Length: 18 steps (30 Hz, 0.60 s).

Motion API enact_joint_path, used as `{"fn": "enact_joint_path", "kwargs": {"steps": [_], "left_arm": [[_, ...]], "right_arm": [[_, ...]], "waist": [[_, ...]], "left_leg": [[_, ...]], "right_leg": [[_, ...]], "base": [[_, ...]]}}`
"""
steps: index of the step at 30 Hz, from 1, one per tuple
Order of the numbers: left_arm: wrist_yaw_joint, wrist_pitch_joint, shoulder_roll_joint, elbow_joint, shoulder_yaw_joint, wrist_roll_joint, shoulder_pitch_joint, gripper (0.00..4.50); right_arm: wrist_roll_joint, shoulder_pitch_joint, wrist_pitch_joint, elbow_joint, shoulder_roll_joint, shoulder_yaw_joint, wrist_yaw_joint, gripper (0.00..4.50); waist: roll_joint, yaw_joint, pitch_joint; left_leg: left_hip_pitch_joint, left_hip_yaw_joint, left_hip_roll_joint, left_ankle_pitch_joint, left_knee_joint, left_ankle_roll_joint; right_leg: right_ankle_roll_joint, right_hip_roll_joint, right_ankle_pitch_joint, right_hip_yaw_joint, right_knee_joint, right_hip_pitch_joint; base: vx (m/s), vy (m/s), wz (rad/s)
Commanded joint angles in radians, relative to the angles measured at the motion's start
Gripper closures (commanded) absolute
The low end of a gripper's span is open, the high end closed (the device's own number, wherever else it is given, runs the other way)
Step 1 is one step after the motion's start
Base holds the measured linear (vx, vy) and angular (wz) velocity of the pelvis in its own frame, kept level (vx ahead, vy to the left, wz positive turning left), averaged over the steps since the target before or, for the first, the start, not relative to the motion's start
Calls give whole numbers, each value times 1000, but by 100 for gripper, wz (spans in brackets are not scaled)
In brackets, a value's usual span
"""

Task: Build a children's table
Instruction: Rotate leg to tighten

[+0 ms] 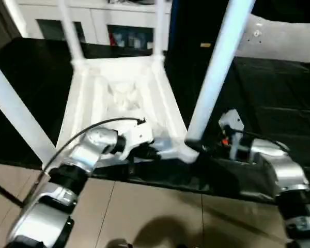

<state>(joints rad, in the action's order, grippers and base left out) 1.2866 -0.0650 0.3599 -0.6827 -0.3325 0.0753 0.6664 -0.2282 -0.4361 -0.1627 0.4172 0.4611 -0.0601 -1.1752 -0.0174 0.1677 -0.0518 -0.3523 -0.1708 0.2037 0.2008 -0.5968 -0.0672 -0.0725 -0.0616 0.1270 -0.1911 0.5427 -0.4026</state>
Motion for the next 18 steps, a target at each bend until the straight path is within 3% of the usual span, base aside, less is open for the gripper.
{"fn": "enact_joint_path", "kwargs": {"steps": [1, 3, 18], "left_arm": [[93, -57, 3, 23, -24, -27, 26, 450], [126, -79, 11, 10, -32, -24, 34, 450], [217, -134, 19, -30, -45, -28, 49, 450]], "right_arm": [[-29, -2, -6, -26, 30, -16, -105, 92], [-44, -6, -10, -19, 41, -25, -157, 103], [-97, -8, -90, -24, 42, -81, -310, 237]], "waist": [[2, 0, 82], [7, 4, 82], [7, 24, 84]], "left_leg": [[10, 8, 46, 118, 58, 102], [10, 7, 44, 114, 58, 102], [9, 8, 44, 102, 57, 86]], "right_leg": [[16, -103, 382, 72, -65, 67], [15, -102, 389, 71, -65, 67], [31, -103, 414, 68, -68, 67]], "base": [[0, 0, 0], [0, 0, 0], [0, 0, 0]]}}
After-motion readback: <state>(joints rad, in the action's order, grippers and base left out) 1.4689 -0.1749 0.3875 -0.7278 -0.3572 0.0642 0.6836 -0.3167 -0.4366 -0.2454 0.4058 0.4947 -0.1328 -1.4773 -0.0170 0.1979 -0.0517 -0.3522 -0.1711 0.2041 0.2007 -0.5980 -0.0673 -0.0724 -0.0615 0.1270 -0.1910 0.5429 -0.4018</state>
